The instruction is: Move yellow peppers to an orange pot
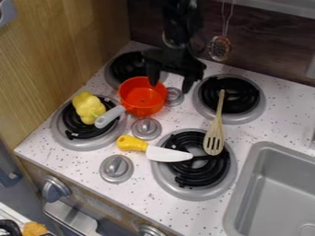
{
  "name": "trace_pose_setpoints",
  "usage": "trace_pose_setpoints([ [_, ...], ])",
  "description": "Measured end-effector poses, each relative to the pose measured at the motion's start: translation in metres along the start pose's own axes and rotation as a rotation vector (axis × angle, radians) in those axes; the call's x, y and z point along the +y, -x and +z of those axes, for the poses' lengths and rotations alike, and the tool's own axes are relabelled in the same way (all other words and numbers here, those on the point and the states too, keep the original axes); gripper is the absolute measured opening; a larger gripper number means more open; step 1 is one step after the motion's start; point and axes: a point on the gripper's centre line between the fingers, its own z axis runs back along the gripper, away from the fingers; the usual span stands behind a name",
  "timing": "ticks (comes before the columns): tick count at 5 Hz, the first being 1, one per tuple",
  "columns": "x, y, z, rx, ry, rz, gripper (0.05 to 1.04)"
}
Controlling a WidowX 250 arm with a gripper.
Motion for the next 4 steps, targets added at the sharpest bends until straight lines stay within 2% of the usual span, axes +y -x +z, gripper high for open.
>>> trace_pose_setpoints([
  [1,0.018,0.008,0.003,0.078,-0.019,0.086,1.001],
  [2,0.046,0.012,0.01,0.104,-0.044,0.245,1.001],
  [3,0.072,0.025,0.006,0.141,-0.04,0.344,1.001],
  [4,0.093,0.037,-0.001,0.158,-0.072,0.419,1.001],
])
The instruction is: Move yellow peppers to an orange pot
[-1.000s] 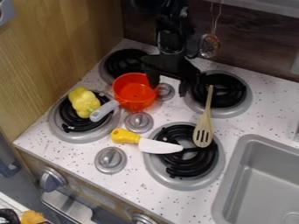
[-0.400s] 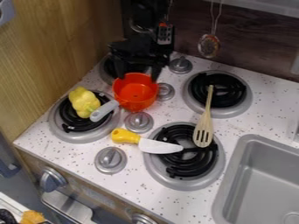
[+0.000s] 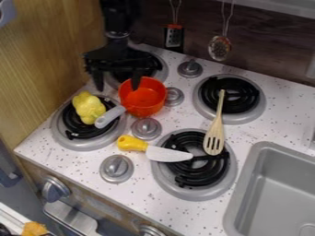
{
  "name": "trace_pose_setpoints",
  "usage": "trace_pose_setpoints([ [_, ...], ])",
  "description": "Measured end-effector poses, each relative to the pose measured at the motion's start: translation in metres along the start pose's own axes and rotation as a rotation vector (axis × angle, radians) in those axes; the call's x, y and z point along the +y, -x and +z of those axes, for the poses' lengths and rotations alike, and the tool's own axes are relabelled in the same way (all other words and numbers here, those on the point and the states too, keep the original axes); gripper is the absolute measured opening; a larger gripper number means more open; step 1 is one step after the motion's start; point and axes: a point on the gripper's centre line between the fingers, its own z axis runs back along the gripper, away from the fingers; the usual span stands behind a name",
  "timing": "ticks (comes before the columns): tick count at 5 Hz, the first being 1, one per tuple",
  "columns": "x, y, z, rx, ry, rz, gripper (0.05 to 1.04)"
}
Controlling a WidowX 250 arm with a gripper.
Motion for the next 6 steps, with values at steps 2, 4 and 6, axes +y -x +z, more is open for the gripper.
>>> trace_pose_setpoints([
  [2,0.035,0.005,-0.002,0.045,-0.055,0.142,1.001],
  [4,0.042,0.008,-0.008,0.064,0.016,0.33,1.001],
  [6,0.038,0.002,-0.012,0.123,0.073,0.442,1.001],
])
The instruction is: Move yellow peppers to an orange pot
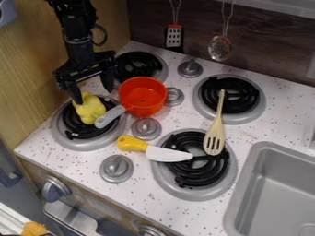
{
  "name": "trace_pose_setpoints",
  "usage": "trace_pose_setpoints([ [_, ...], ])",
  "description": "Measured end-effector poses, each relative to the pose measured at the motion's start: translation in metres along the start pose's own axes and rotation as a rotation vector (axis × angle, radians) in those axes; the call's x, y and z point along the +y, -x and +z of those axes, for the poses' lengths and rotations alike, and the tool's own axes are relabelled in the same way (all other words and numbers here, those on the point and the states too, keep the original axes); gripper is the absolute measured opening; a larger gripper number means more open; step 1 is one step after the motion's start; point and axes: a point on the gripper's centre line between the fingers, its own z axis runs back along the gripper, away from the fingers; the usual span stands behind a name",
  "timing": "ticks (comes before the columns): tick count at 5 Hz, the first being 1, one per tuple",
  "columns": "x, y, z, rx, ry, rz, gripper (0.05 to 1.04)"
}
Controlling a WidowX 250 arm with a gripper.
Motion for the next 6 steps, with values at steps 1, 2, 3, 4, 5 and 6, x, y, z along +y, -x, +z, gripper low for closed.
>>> trace_pose_setpoints([
  [1,0.006,-0.002,-0.011,0.054,-0.034,0.004,1.001],
  [2,0.009,-0.002,-0.013,0.076,-0.065,0.004,1.001],
  [3,0.008,-0.001,-0.023,0.095,-0.055,-0.002,1.001],
  [4,0.007,-0.004,-0.026,0.078,-0.027,0.02,1.001],
  [5,0.006,-0.002,-0.035,0.089,-0.001,0.023,1.001],
  [6,0.007,-0.004,-0.036,0.08,-0.004,0.023,0.928],
])
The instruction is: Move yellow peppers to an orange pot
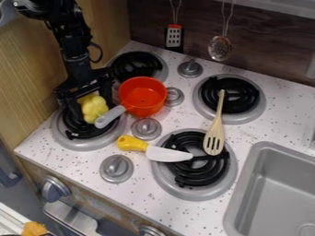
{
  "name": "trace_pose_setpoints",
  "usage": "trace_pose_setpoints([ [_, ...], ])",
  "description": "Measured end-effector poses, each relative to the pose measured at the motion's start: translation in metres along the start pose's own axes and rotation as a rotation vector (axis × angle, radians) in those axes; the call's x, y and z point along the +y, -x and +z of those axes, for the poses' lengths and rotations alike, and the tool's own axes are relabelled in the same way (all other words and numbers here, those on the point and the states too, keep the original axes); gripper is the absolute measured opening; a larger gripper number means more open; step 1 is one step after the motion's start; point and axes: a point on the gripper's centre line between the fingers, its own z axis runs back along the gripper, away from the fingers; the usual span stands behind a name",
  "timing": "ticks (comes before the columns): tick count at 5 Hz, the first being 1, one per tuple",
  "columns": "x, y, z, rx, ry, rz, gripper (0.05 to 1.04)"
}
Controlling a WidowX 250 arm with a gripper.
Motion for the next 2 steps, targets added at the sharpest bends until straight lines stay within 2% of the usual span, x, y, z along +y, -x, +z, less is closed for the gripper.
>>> trace_pose_setpoints([
  [1,0.0009,-0.0022,-0.0017,-0.027,0.0,0.002,0.861],
  [2,-0.0012,0.001,0.0022,-0.039,-0.073,-0.036,0.861],
])
